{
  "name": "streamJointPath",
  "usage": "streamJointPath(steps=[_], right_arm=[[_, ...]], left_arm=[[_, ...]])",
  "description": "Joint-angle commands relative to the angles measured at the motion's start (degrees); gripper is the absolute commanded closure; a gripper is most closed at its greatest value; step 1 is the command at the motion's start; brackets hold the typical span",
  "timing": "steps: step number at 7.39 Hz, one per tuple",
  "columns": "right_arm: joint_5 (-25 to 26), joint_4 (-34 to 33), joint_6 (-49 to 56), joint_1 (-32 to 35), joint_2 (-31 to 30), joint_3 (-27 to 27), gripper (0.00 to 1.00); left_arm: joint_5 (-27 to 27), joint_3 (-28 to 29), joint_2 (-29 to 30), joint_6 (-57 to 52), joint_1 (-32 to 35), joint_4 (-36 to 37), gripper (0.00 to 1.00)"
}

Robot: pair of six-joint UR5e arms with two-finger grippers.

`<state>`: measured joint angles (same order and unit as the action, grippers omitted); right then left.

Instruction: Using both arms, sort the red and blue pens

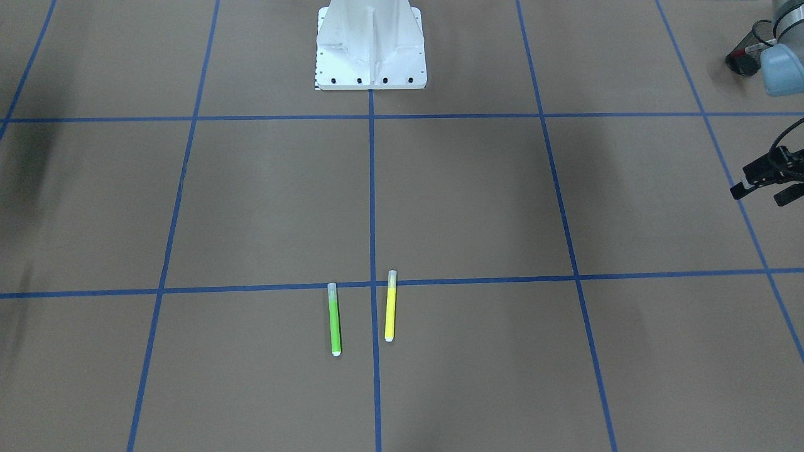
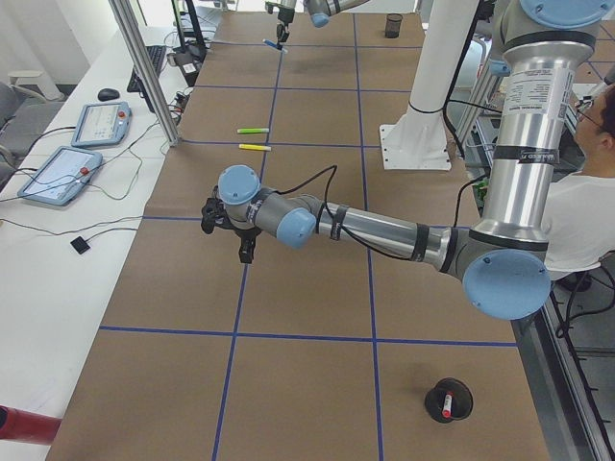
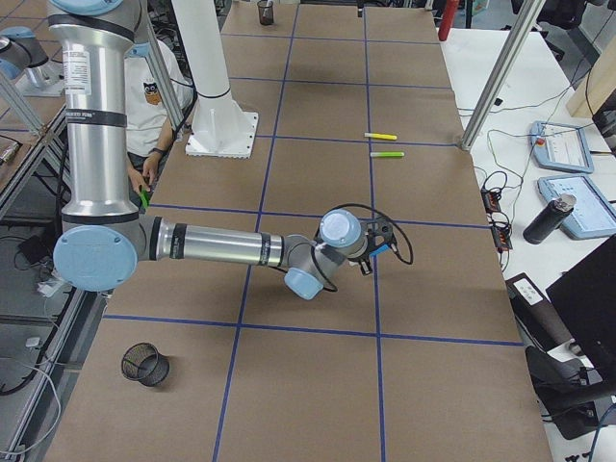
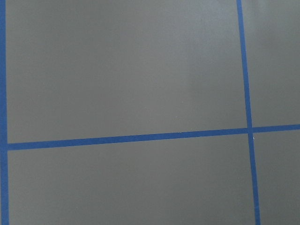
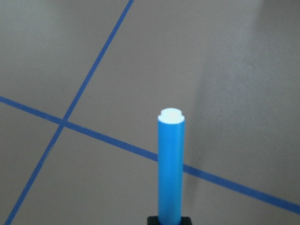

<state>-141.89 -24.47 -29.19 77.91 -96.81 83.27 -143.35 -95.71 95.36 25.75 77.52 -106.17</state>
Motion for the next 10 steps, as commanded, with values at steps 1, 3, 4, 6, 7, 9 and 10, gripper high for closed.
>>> streamJointPath(steps=[1,3,4,6,7,9,10], right_arm=[[-7.1,8.7,-0.2,7.5,-8.4,0.1,1.00],[-9.3,17.2,-0.3,15.7,-16.4,0.9,1.00],[-11.5,21.2,-0.2,19.8,-19.6,0.8,1.00],[-11.5,29.9,0.3,23.0,-27.0,0.8,1.00],[-11.5,31.8,0.5,24.5,-29.9,0.6,1.00],[-11.5,33.8,0.8,27.1,-34.7,0.1,1.00],[-10.2,33.7,0.8,27.8,-36.6,-0.6,1.00]], left_arm=[[0.0,-0.1,0.0,0.1,0.0,0.0,0.02],[0.0,0.0,0.0,0.1,0.0,0.0,0.02],[0.0,0.0,0.0,0.1,0.0,0.0,0.02],[0.0,0.0,0.0,0.1,0.0,0.0,0.02],[0.0,0.0,0.0,0.2,0.0,0.0,0.02],[0.0,-0.2,0.0,0.6,0.0,0.0,0.02],[0.0,-0.3,0.0,0.9,0.0,-0.1,0.02]])
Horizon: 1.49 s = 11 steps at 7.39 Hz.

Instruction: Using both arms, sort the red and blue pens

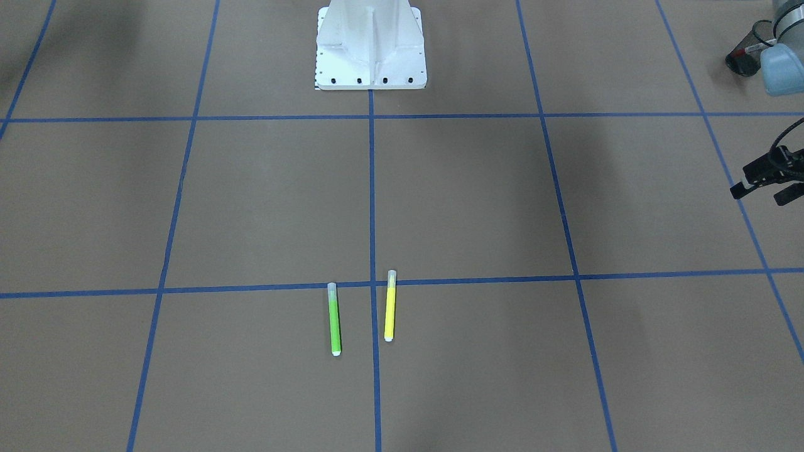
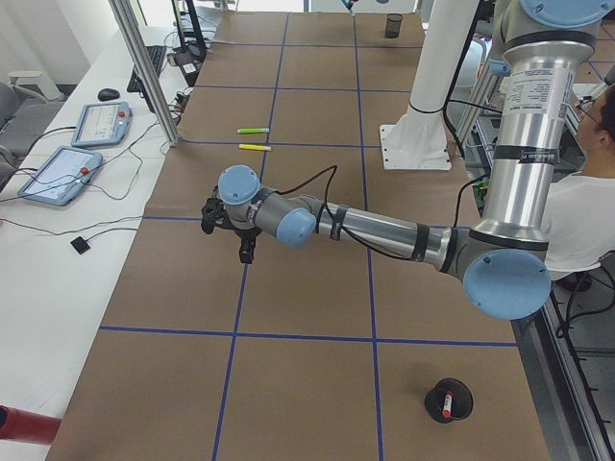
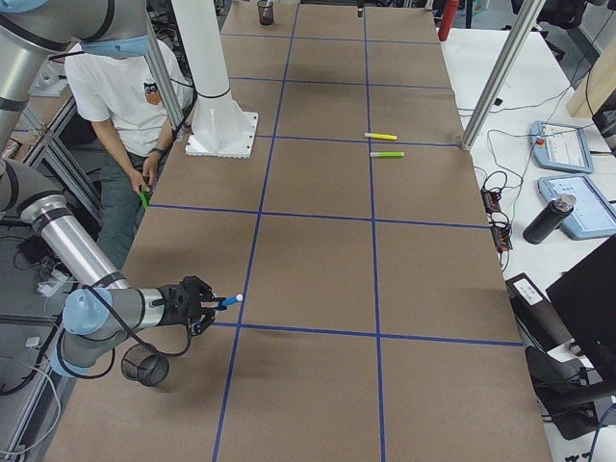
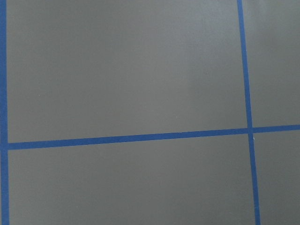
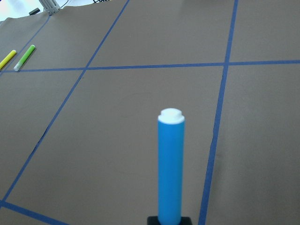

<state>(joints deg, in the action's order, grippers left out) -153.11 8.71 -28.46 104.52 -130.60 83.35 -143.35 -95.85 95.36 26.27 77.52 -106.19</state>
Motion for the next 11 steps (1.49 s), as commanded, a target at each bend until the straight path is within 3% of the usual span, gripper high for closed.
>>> streamJointPath(steps=[1,4,7,11], right_arm=[[4.8,0.5,0.1,1.6,-5.1,-1.2,1.00],[14.0,0.6,4.1,2.3,-10.3,-1.3,1.00],[18.5,0.9,5.2,3.2,-13.9,-1.2,1.00],[25.0,1.0,7.3,4.3,-16.1,-0.8,1.00]], left_arm=[[0.0,-0.2,0.0,0.4,0.0,-0.1,0.02],[0.0,-0.6,0.0,0.8,0.0,-0.1,0.02],[-0.1,-0.7,-0.5,0.9,0.0,-0.2,0.02],[0.0,-0.4,-1.8,5.6,-0.2,-5.8,0.02]])
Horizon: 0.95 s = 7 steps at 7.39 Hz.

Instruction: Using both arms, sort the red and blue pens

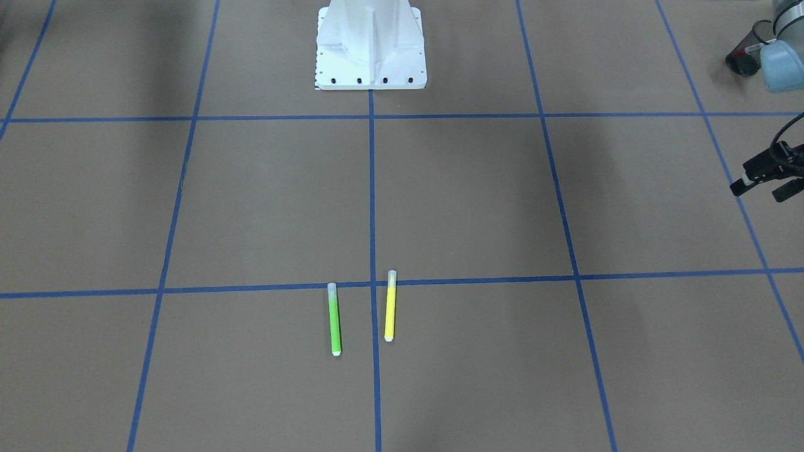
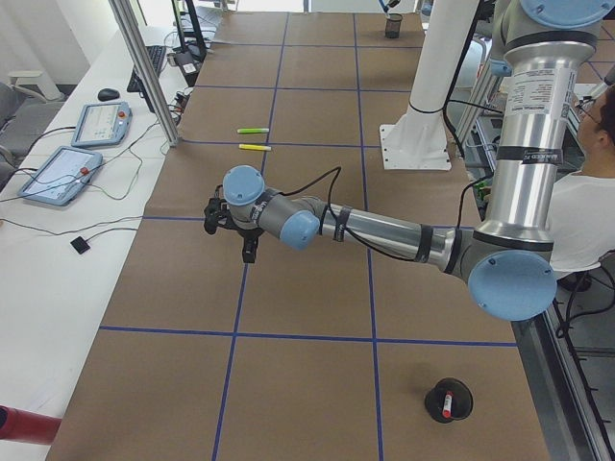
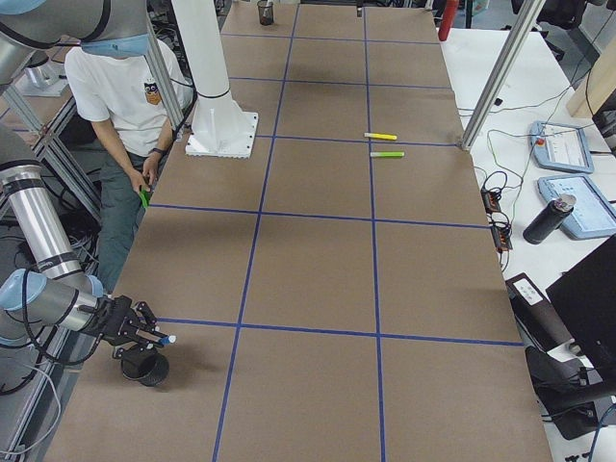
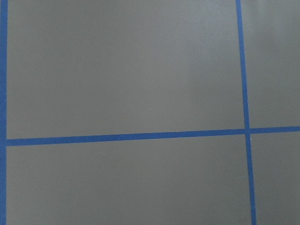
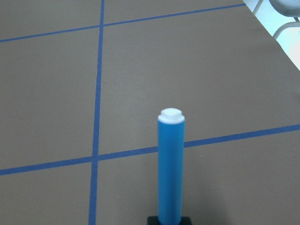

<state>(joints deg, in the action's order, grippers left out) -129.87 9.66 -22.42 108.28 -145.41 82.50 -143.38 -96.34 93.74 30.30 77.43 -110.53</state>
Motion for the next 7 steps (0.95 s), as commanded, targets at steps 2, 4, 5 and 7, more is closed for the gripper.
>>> streamJointPath(steps=[2,4,5,7], right_arm=[[1.8,-0.1,1.3,1.0,-3.6,-0.1,1.00],[3.7,-0.2,1.5,1.1,-3.7,-0.1,1.00],[4.8,-0.3,1.6,1.1,-3.5,-0.2,1.00],[5.0,-0.7,1.8,1.7,-3.3,-0.3,1.00]], left_arm=[[0.0,0.1,-0.2,1.5,-0.1,-1.4,0.02],[0.0,0.0,-0.2,1.6,-0.1,-1.5,0.02],[0.0,0.0,-0.2,1.5,-0.1,-1.5,0.02],[0.0,0.0,-0.2,1.5,-0.1,-1.4,0.02]])
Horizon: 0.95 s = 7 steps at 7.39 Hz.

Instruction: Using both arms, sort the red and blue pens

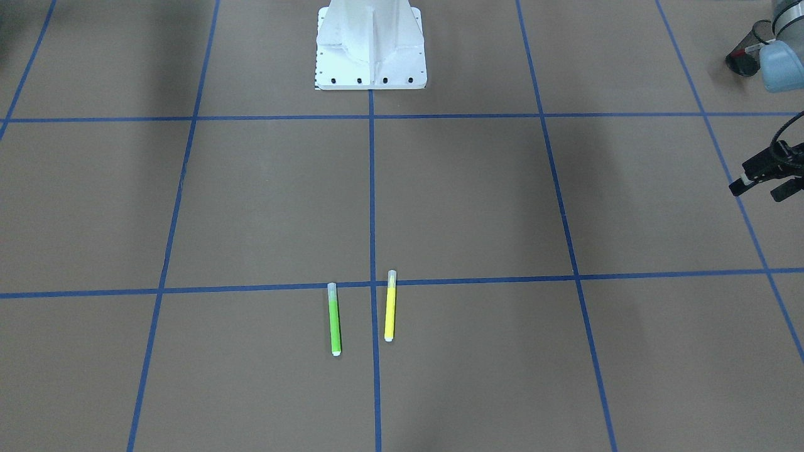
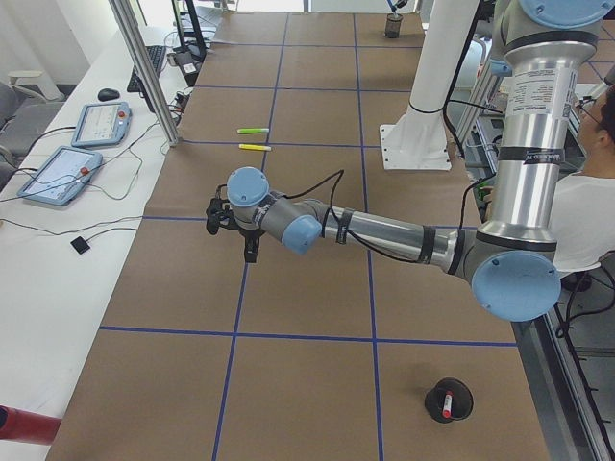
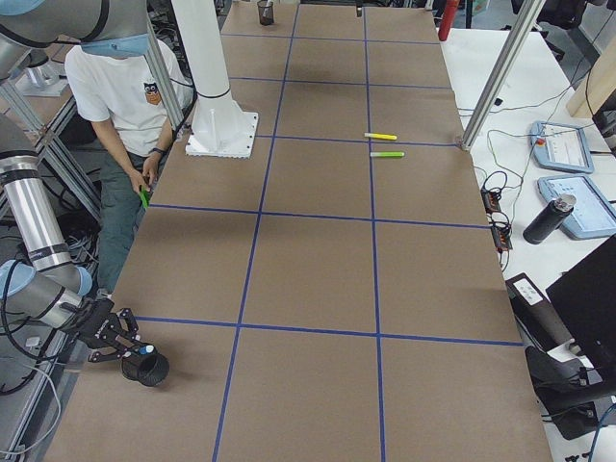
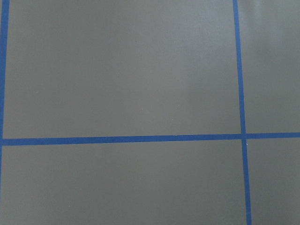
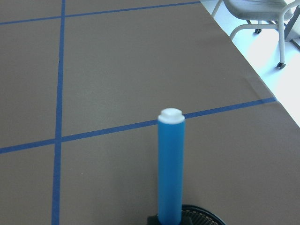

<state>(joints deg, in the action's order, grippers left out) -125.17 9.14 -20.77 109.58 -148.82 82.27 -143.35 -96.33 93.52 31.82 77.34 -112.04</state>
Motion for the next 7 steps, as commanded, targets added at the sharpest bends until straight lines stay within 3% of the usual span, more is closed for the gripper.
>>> streamJointPath(steps=[1,2,7], right_arm=[[0.5,-0.5,0.1,0.8,0.5,-0.1,0.70],[0.2,-1.7,0.2,2.6,1.2,-0.4,0.01],[-1.1,-4.6,3.6,5.0,4.2,1.7,0.00]], left_arm=[[0.0,0.0,0.0,0.0,0.0,0.0,0.02],[0.0,0.0,0.0,0.0,0.0,0.1,0.02],[0.0,-0.1,0.0,0.1,0.0,0.1,0.02]])
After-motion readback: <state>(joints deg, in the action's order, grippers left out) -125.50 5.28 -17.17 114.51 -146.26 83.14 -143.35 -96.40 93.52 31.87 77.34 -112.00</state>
